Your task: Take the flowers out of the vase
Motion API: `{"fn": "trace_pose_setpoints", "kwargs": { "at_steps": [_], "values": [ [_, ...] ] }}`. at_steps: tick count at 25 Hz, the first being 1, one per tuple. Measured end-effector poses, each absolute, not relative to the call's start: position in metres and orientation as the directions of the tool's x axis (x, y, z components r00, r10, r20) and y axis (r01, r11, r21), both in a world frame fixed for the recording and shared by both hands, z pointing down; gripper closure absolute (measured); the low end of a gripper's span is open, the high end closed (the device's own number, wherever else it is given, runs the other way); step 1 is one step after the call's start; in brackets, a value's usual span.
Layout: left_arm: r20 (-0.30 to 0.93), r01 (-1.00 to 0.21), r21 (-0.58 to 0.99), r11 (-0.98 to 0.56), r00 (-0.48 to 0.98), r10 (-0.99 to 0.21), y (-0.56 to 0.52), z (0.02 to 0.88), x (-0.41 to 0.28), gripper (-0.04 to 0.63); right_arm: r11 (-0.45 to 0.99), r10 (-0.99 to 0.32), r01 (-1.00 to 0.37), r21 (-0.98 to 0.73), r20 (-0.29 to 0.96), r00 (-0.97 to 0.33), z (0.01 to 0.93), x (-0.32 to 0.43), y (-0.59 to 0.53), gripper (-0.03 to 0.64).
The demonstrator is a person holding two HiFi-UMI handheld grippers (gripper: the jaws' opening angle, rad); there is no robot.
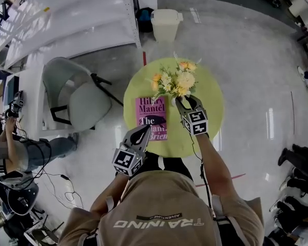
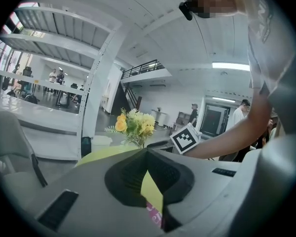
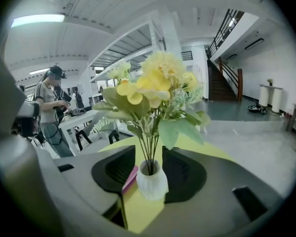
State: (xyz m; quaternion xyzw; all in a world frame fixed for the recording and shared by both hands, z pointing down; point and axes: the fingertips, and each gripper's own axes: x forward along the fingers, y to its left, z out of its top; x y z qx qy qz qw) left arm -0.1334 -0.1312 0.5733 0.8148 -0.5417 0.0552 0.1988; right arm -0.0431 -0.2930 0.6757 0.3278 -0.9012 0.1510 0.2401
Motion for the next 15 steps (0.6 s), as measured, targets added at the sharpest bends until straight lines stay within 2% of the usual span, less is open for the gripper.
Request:
{"fn": "trace_pose_setpoints", "kwargs": {
  "at_steps": [11,15],
  "values": [
    [0.339,-0.909,0.295,-0.295,0.388,-0.857,-0.134,0.595,-0.154,0.584,0.749,-0.52,-0.661,-0.047,0.576,-0.63,0.696,-0.066,-0.311,0.442],
    [0.346,-0.91,0.294,-0.29,0.385,-0.856,-0.133,0.599,-0.158,0.584,0.75,-0.531,-0.661,-0.024,0.573,-0.624,0.697,-0.065,-0.31,0.488]
  ]
}}
